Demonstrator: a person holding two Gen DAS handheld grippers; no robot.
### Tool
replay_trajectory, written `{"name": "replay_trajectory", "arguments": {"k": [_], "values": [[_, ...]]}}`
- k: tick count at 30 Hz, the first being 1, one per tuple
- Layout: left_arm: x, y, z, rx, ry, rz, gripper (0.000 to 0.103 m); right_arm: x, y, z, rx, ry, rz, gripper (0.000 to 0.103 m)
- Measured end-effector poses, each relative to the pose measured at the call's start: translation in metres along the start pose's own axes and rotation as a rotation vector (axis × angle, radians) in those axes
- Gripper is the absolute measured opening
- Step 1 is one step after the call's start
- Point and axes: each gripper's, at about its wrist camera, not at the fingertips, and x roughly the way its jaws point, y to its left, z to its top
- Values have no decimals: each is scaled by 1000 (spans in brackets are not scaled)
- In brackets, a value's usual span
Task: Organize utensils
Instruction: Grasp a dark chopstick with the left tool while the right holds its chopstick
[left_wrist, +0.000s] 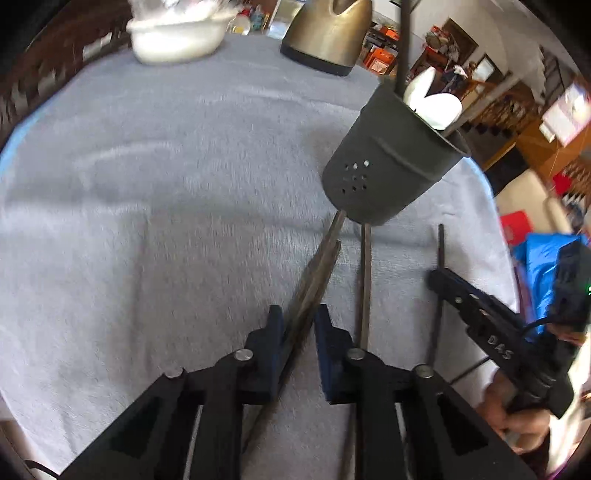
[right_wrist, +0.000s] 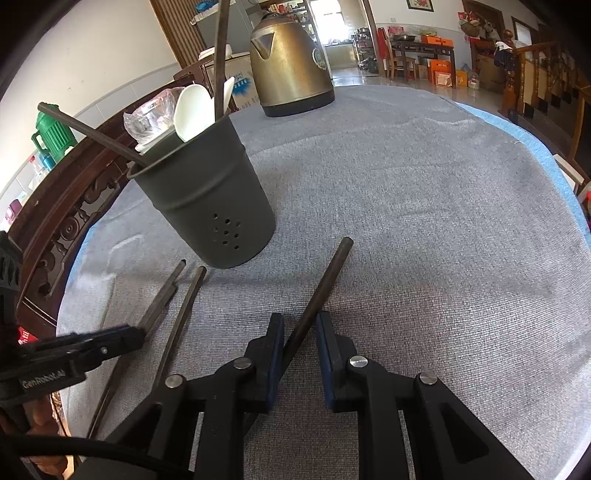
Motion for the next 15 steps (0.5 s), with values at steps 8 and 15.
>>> {"name": "replay_trajectory", "arguments": {"k": [8, 15], "values": [[-12, 18, -14, -145, -6, -30, 14, -1, -5, -2, 6, -6, 20, 21], [-1, 13, -11, -289, 14, -58, 7, -2, -7, -4, 10, -13, 33, 21]]}}
